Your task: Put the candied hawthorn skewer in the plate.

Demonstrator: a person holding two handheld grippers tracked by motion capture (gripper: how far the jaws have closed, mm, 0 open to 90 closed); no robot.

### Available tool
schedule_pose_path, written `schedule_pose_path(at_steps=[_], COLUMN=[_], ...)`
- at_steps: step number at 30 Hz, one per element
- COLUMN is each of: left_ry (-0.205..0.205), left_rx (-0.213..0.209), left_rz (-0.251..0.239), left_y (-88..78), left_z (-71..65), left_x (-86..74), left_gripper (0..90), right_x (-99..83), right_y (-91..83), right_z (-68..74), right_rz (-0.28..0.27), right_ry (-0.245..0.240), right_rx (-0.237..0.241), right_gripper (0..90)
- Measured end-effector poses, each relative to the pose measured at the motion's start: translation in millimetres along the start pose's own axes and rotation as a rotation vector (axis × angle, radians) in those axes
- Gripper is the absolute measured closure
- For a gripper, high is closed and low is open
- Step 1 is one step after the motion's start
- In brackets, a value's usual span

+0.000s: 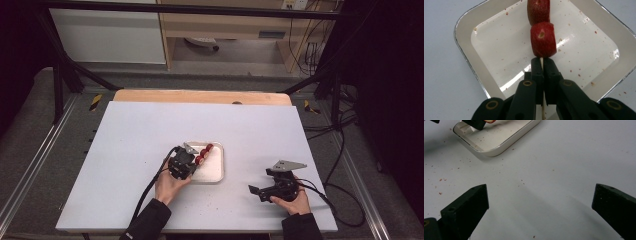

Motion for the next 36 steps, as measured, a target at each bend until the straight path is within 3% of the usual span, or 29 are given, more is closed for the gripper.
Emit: schedule_pose_path(at_steps=[7, 16, 24, 31, 36], left_ry=[0.007, 0.050, 0.059, 0.025, 0.005], left_rx=[-0.010, -0.034, -0.061, -0.056, -0.052], left_rz=[-0.014, -0.035, -0.059, -0.114, -0.156], left_y=[-8.6, -27.3, -52.0, -74.6, -88.4], left_z=[3.9, 10.0, 19.7, 36.8, 50.6], left_x=[1.9, 2.4, -6.6, -26.4, -41.6], left_gripper=[74.0, 40.9, 21.7, 13.2, 12.2], right_x=[0.5, 1.9, 3.1, 3.1, 3.0], right_y=[-0.4, -1.8, -3.0, -2.9, -3.4], right_z=[-0.2, -0.8, -1.7, -1.8, -1.7], right_rz=[-0.003, -0.009, -0.014, -0.013, -0.013], right_ry=[0.001, 0.007, 0.009, 0.013, 0.009], right_rx=[-0.001, -0.003, -0.006, -0.009, -0.009], right_gripper=[1.4, 1.3, 1.0, 0.8, 0.7])
Point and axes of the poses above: each handheld gripper's, and its own axes: y roughly forward along the jaws, x roughly out of its top, z roughly to its left, the point moved 7 cm from there along y, roughly forward along the jaws, and after that the axes turned 8 degrees about -z, right-handed, at the moved point
